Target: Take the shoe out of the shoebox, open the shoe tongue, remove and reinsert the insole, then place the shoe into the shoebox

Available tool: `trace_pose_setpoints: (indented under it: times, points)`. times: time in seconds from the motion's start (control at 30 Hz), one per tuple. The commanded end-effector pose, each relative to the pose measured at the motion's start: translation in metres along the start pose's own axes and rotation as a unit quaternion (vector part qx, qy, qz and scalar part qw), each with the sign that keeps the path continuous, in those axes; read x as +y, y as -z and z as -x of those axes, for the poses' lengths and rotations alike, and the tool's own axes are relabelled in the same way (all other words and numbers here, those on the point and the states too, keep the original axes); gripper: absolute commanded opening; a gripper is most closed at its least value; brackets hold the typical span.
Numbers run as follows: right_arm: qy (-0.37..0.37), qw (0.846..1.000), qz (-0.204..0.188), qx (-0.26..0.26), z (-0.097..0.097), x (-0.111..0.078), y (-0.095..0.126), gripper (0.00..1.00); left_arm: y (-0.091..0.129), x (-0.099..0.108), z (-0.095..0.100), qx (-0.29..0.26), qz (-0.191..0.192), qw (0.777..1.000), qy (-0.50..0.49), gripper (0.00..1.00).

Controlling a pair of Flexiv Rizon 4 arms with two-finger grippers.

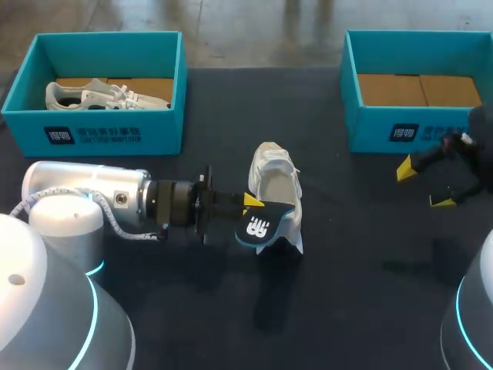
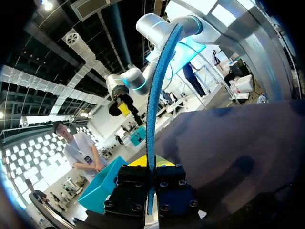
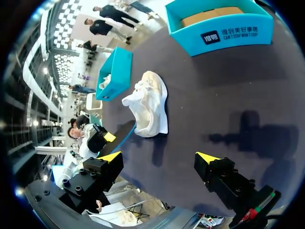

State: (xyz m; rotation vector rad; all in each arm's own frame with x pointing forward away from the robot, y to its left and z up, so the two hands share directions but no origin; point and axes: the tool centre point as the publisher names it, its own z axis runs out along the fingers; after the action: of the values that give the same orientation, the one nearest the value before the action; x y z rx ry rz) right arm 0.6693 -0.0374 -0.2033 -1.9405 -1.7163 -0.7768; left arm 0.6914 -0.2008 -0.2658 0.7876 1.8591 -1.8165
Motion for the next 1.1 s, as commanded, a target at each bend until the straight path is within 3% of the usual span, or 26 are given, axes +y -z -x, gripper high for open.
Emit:
trace_pose_setpoints:
  times: [0.03, 0.57, 1.1]
  points:
    - [-0.001, 1.000, 0.001, -0.002, 0.000, -0.002, 0.000, 1.00, -0.011, 0.009, 0.003, -0.001, -0.001, 1.000, 0.001, 0.00]
    - [-0.001, 1.000, 0.001, -0.002, 0.000, -0.002, 0.000, 1.00, -0.014, 0.026, 0.001, 0.002, 0.006, 1.000, 0.016, 0.00]
    - [-0.001, 1.000, 0.001, -0.002, 0.000, -0.002, 0.000, 1.00, -0.008, 0.016, 0.004, -0.002, 0.006, 1.000, 0.010, 0.00]
